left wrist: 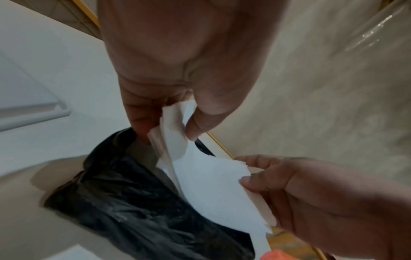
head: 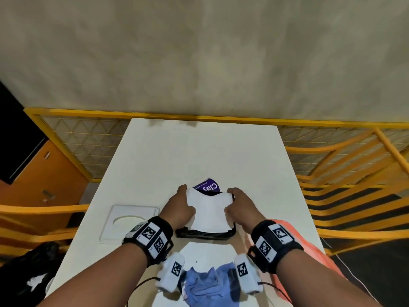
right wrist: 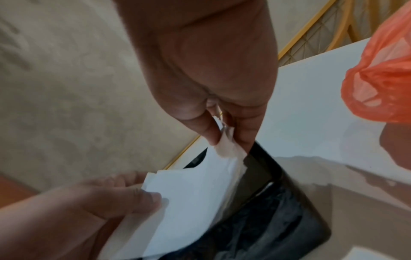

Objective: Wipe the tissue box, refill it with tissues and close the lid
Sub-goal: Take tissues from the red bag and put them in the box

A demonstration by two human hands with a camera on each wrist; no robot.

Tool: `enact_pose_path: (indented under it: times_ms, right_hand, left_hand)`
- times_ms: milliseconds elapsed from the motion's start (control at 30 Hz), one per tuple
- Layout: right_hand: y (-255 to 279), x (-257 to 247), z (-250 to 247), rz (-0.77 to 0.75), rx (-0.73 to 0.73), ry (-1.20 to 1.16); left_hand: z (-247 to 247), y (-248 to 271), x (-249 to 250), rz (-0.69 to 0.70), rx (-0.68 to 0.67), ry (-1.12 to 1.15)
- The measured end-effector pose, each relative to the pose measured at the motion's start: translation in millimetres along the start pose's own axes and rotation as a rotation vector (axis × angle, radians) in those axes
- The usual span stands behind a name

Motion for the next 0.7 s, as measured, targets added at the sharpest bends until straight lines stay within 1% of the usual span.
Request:
enact_pose_path:
  times_ms: [67,133,200,267,333,367,433,567,633,700]
  right_hand:
    - [-3.2,0.7,-0.5,-0.022,0.005,0.099]
    - [-3.6,-3.8,2.5,-0.062,-0.015,0.230]
    - [-1.1,-13.4,6.0,-0.118,-0.012,0.433]
    - [2.1,-24.8,8.1,-0.170,0.043,0.637]
    - [4.6,-38.6,11.7,-0.247,0.120,0.813]
    - [4.7,-44.9,15.8,-0.293,0.144,0.891]
    - [-0.3,-45.3,28.2,-0.324,0.102,1.017]
    - [-11.5,-14.6,50.2,-0.254,-0.092,1.200]
    - [-12.7,-6.8,55.3,-0.262,-0.109,1.212]
    - [-14.1,-6.4,56.4,-0.287,-0.088,1.186]
  left_hand:
    - [1.8,-5.3,0.1,0.031,-0.018,-0.138]
    - [0.4,-8.3,0.1,0.082,-0.019,-0.346]
    - [-0.7,-9.4,5.7,0.157,0.001,-0.560]
    - [4.1,-10.3,17.5,0.269,-0.004,-0.698]
    - [16.1,-12.0,27.8,0.376,-0.042,-0.833]
    - [22.7,-12.9,30.7,0.409,-0.067,-0.889]
    - [35.6,-15.6,29.2,0.425,-0.111,-0.992]
    - [55.7,-19.8,5.1,0.361,-0.202,-1.148]
    - [59.8,-22.1,-6.7,0.328,-0.219,-1.181]
    - [59.9,-22.7,-10.0,0.323,-0.210,-1.186]
Point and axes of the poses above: each hand's wrist, its own y-axis away from the middle knuckle, its own z-axis out of the palm, x = y × z, the point moved 10 cm from there along -y, towards the middle knuckle, and after that the axes turned 11 degrees about y, right-handed, at the moved point
